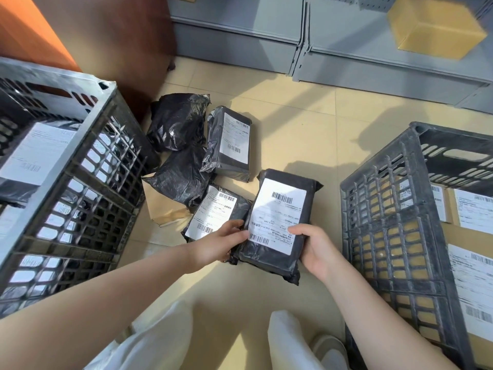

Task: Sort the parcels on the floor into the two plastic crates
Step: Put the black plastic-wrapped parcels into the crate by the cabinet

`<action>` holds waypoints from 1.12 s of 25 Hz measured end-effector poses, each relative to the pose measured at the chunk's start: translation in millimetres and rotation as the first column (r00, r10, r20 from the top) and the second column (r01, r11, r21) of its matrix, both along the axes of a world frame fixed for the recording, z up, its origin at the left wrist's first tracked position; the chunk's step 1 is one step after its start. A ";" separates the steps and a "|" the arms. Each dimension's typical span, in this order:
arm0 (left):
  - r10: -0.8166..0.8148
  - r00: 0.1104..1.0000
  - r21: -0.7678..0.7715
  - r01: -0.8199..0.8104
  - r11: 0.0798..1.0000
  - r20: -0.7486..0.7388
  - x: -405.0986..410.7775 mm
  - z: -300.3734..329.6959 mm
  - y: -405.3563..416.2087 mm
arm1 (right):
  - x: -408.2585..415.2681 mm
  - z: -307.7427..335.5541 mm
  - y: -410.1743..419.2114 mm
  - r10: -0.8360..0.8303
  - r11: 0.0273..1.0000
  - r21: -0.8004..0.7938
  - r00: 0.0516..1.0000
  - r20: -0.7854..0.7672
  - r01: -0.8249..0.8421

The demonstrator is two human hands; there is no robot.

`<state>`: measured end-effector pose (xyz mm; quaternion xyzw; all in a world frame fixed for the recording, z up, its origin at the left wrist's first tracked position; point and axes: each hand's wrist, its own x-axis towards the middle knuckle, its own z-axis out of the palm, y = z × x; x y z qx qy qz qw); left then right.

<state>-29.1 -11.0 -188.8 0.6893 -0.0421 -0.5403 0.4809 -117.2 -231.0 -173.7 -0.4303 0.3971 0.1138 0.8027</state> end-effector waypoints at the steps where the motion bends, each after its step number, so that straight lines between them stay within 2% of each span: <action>1: 0.056 0.997 -0.025 -0.057 0.998 -0.044 4.9 1.9 0.5 | 5.4 1.8 2.0 -0.016 1.000 0.005 0.999 0.035 0.016; 5: 0.268 0.954 -0.146 -0.287 0.947 -0.136 34.9 16.7 2.6 | 29.2 16.7 12.0 -0.013 1.000 -0.025 0.992 0.125 0.016; 9: 0.325 0.943 -0.258 -0.333 0.907 -0.072 56.6 47.8 7.4 | 61.1 37.9 38.8 0.127 0.987 -0.125 0.971 0.200 -0.103; 11: 0.366 0.930 -0.259 -0.358 0.897 -0.019 63.6 63.5 16.6 | 77.5 53.7 53.2 0.175 0.979 -0.147 0.956 0.235 -0.143; 14: 0.484 0.875 -0.283 -0.460 0.841 0.016 70.1 89.8 33.2 | 100.1 76.0 66.2 0.190 0.970 -0.194 0.952 0.239 -0.145; 16: 0.550 0.834 -0.313 -0.513 0.799 0.037 72.9 111.0 49.3 | 112.4 93.0 79.4 0.271 0.940 -0.269 0.936 0.224 -0.208; 18: 0.641 0.765 -0.338 -0.588 0.735 0.063 76.4 129.8 67.9 | 118.4 110.4 94.5 0.400 0.898 -0.273 0.900 0.172 -0.346; 20: 0.746 0.664 -0.375 -0.678 0.633 0.059 80.7 144.4 85.3 | 117.8 123.4 109.0 0.469 0.875 -0.211 0.871 0.146 -0.436; 24: 0.900 0.437 -0.445 -0.804 0.395 0.009 87.5 163.6 111.4 | 117.0 137.5 137.5 0.391 0.919 -0.048 0.891 0.231 -0.391; 26: 0.902 0.426 -0.465 -0.813 0.351 -0.064 89.6 167.5 125.0 | 126.1 146.0 156.0 0.354 0.933 -0.026 0.898 0.259 -0.360; 28: 0.878 0.465 -0.460 -0.807 0.369 -0.111 89.8 167.8 137.9 | 136.1 151.5 173.0 0.308 0.951 -0.091 0.915 0.261 -0.295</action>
